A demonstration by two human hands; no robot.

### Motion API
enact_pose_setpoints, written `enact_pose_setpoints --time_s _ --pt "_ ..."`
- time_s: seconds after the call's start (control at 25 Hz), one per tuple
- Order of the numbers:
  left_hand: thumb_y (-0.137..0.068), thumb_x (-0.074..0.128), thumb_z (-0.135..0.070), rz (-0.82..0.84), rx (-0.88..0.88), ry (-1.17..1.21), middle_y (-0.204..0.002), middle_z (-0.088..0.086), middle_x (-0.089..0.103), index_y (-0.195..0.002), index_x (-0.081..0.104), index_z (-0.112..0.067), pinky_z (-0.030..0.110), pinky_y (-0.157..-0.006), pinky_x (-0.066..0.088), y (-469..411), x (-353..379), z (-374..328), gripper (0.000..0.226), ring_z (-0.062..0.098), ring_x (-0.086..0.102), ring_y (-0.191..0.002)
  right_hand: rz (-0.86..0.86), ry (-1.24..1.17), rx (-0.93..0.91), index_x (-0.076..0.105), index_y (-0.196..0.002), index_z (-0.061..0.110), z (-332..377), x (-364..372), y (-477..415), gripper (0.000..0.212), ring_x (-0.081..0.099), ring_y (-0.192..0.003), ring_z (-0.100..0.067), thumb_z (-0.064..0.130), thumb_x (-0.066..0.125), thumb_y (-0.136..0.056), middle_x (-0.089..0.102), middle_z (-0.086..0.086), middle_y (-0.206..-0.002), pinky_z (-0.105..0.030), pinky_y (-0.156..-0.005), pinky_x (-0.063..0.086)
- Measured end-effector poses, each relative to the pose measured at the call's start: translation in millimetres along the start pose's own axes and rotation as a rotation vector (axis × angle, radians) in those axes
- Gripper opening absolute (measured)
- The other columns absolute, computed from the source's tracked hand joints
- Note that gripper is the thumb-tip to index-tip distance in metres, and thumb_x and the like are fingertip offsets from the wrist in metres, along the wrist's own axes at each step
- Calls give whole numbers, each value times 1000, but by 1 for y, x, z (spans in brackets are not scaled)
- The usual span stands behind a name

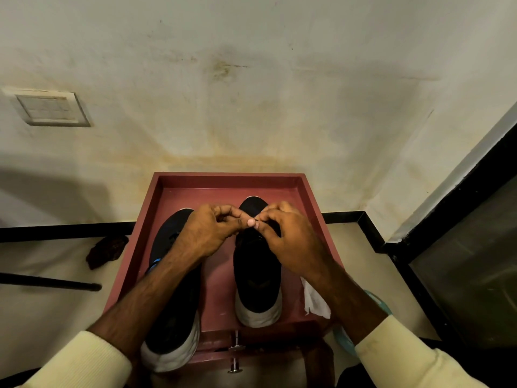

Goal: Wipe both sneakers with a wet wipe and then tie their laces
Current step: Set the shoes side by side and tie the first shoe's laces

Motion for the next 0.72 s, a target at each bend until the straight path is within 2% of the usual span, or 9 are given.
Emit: enact_pose_setpoints --time_s 0.12,0.2,0.24,0.32,0.4,0.48,0.56,0.64,0.72 --pt "-83 79 -47 16 -60 26 -70 4 71 -86 79 -18 26 -70 49 -3 4 8 29 8 58 -63 166 -227 105 78 -101 25 -11 7 -5 14 59 -123 -5 34 67 -101 62 11 -131 -37 -111 48" --pt "-86 76 -46 35 -100 67 -63 -3 65 -83 77 -18 26 -67 48 -4 8 12 29 7 54 -58 246 -383 165 76 -98 30 -15 10 -5 5 57 -129 -3 33 76 -94 61 16 -136 -39 -115 47" --pt "-88 76 -44 44 -113 80 -61 -4 63 -81 76 -18 25 -66 47 -5 9 13 28 6 53 -56 264 -422 176 76 -100 29 -16 11 -4 12 57 -130 -3 32 82 -90 60 18 -138 -37 -115 47" --pt "-89 75 -40 60 -132 118 -58 -4 62 -77 75 -15 22 -62 47 -6 12 12 27 5 52 -53 207 -395 147 78 -104 20 -16 8 -2 22 58 -128 -2 28 87 -85 62 16 -136 -25 -108 47" --pt "-90 75 -38 78 -154 164 -57 -3 60 -73 73 -14 20 -59 46 -6 15 11 29 6 51 -53 79 -284 61 80 -103 14 -9 2 -2 18 63 -119 0 24 84 -88 69 11 -127 -15 -99 47" --pt "-90 75 -39 92 -181 186 -56 -1 59 -67 72 -16 20 -57 45 -5 15 12 32 8 50 -53 4 -155 -25 81 -105 15 -2 -3 -2 17 66 -114 -2 26 77 -93 73 8 -122 -20 -99 51" --pt "-89 76 -39 102 -209 216 -57 0 58 -64 71 -15 19 -56 45 -4 16 15 35 9 48 -53 -58 -39 -94 78 -115 20 5 -8 0 24 65 -115 -5 29 76 -93 72 8 -124 -24 -101 51" --pt "-90 75 -37 93 -245 248 -57 0 57 -63 69 -14 18 -54 44 -4 18 17 36 10 47 -52 -129 -73 -130 77 -114 22 9 -11 2 23 65 -113 -3 27 78 -92 72 9 -122 -17 -99 50" --pt "-91 74 -36 67 -271 271 -58 1 55 -65 65 -13 18 -51 44 -3 18 19 36 10 46 -52 -159 -192 -82 80 -102 20 3 -10 1 11 67 -110 -3 25 80 -92 74 8 -117 -17 -97 52"
Point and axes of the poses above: each hand's wrist, its own y-axis away from the middle knuckle, its own x-axis out of the palm, z = x × y, the point moved 6 cm from there along -y, towards the middle knuckle
